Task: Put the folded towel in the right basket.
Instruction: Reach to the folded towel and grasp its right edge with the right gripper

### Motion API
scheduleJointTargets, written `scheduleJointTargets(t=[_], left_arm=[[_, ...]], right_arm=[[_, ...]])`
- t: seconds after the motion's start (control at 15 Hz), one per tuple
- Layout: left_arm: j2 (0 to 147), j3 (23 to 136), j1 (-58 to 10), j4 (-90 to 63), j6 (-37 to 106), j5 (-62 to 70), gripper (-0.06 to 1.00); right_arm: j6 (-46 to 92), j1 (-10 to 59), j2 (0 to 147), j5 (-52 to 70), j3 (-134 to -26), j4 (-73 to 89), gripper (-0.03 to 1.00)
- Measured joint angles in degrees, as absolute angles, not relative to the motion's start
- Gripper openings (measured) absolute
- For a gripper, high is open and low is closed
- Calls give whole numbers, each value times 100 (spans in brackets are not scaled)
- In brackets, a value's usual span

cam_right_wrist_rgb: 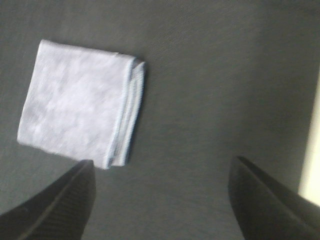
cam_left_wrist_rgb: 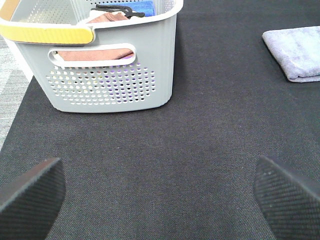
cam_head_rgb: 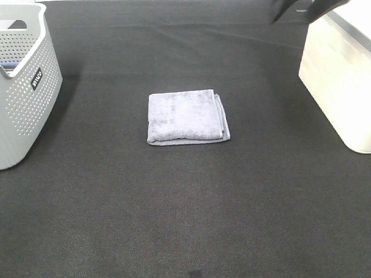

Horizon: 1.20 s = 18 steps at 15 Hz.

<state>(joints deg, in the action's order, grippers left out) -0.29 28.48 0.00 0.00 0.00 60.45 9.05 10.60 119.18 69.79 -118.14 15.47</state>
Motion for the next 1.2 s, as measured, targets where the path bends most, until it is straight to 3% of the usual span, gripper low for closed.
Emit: scheduleJointTargets(t=[0.67,1.2], left_arm=[[-29,2848,0,0,0,6045,97],[-29,2848,0,0,0,6045,97]], right_arm=[[1026,1249,13728,6635,-11820,2888,70],[1100,1249,14696,6692,-12794,3048,70]])
